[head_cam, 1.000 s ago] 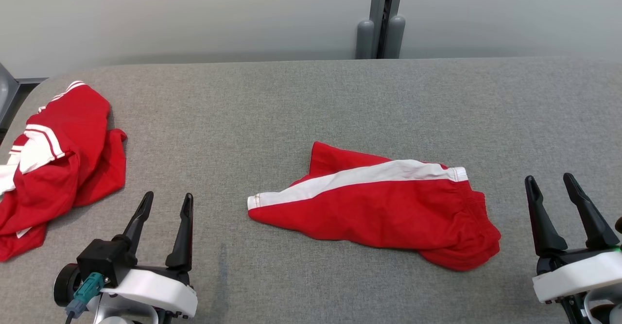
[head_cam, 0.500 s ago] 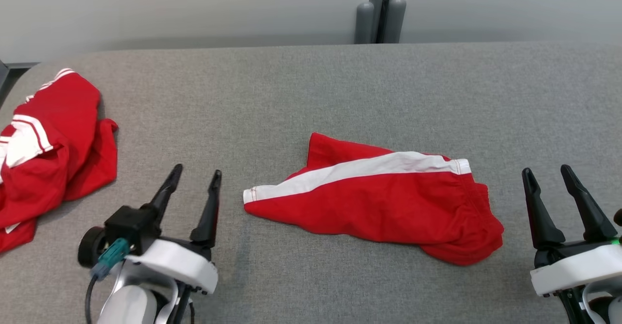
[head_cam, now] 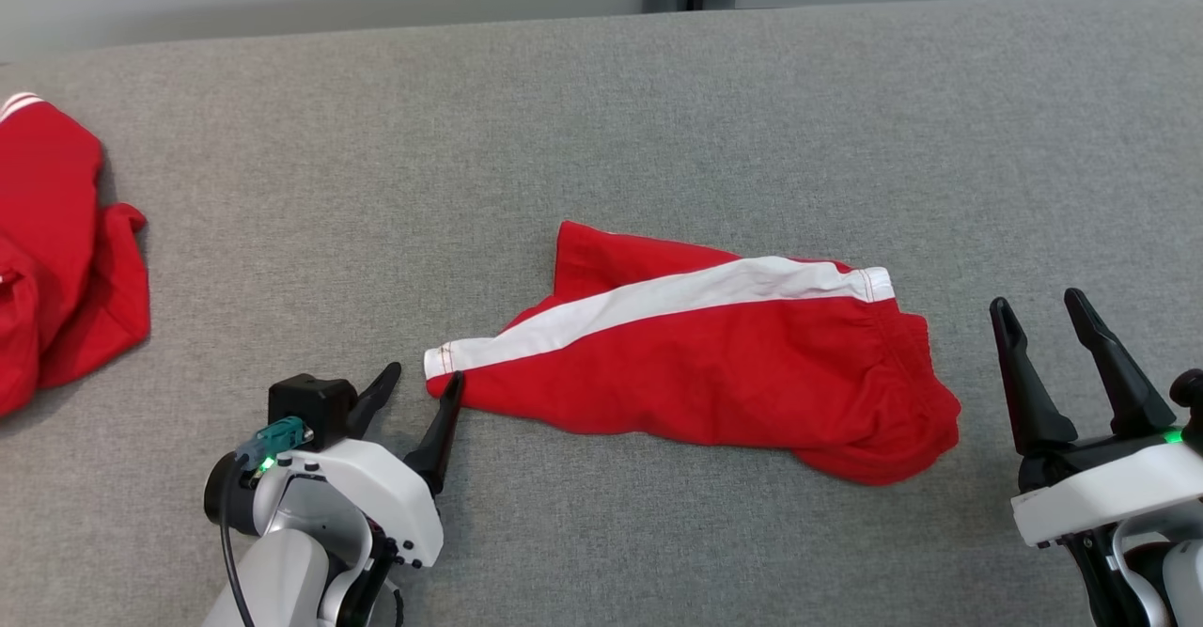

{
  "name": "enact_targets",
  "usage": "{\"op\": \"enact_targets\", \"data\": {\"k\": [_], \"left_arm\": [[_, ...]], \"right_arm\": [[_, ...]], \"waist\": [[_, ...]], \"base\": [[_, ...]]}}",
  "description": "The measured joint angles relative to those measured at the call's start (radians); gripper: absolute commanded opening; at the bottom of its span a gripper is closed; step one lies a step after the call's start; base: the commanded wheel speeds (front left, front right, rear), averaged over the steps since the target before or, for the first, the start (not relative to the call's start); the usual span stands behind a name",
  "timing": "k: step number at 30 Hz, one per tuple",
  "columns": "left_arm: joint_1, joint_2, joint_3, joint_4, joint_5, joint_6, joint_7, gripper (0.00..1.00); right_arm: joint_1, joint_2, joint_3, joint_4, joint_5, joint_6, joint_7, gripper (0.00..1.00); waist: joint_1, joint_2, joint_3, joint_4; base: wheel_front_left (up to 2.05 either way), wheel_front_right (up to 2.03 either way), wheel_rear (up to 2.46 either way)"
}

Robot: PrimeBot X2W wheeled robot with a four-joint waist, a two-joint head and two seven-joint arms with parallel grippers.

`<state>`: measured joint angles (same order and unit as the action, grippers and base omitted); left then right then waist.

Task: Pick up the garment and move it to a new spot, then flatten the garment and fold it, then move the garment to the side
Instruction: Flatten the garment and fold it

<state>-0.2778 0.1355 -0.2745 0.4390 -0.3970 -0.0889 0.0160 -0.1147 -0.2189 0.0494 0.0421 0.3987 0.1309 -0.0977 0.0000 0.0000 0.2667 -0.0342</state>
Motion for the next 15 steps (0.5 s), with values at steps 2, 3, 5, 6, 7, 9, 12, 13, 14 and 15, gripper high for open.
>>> {"op": "enact_targets", "data": {"k": [2,3,5,6,7,9,12,13,14,15], "left_arm": [[-0.013,0.0,-0.001,0.028,-0.007,-0.007,0.0,1.0],[-0.019,0.0,-0.001,0.037,-0.009,-0.007,-0.006,1.0],[-0.026,0.0,-0.003,0.045,-0.009,-0.009,-0.01,0.85],[-0.034,0.0,-0.005,0.054,-0.01,-0.013,-0.016,0.53],[-0.04,0.0,-0.008,0.058,-0.012,-0.016,-0.02,0.28],[-0.046,0.0,-0.019,0.069,-0.02,-0.02,-0.025,0.0],[-0.058,0.003,-0.041,0.08,-0.025,-0.027,-0.016,0.0],[-0.059,0.004,-0.047,0.081,-0.025,-0.03,-0.017,0.0],[-0.059,0.006,-0.052,0.082,-0.025,-0.03,-0.022,0.0],[-0.06,0.008,-0.055,0.082,-0.022,-0.03,-0.032,0.0]], "right_arm": [[-0.004,-0.001,0.002,0.004,0.005,0.0,-0.003,1.0],[-0.004,-0.001,0.004,0.006,0.005,0.0,-0.006,1.0],[-0.005,-0.001,0.005,0.007,0.006,0.0,-0.006,1.0],[-0.007,-0.001,0.007,0.01,0.007,0.0,-0.008,1.0],[-0.01,-0.002,0.009,0.012,0.007,0.0,-0.008,1.0],[-0.018,-0.003,0.013,0.016,0.013,0.0,-0.009,1.0],[-0.02,-0.004,0.017,0.023,0.016,0.0,-0.01,1.0],[-0.02,-0.005,0.017,0.025,0.017,0.0,-0.01,1.0],[-0.021,-0.006,0.016,0.027,0.017,0.0,-0.01,1.0],[-0.023,-0.007,0.016,0.029,0.018,0.0,-0.013,1.0]], "waist": [[0.0,0.0,0.008,-0.004],[0.0,0.0,0.011,-0.005],[0.0,0.0,0.014,-0.006],[0.0,0.0,0.015,-0.006],[0.0,0.0,0.017,-0.006],[0.0,0.0,0.017,-0.006],[0.0,0.0,0.018,-0.007],[0.0,0.0,0.018,-0.007],[0.0,0.0,0.018,-0.007],[0.0,0.0,0.017,-0.006]], "base": [[0.0,0.0,0.0],[0.0,0.0,0.0],[0.0,0.0,0.0],[0.0,0.0,0.0],[0.0,0.0,0.0],[0.0,0.0,0.0],[0.0,0.0,0.0],[0.0,0.0,0.0],[0.0,0.0,0.0],[0.0,0.0,0.0]]}}
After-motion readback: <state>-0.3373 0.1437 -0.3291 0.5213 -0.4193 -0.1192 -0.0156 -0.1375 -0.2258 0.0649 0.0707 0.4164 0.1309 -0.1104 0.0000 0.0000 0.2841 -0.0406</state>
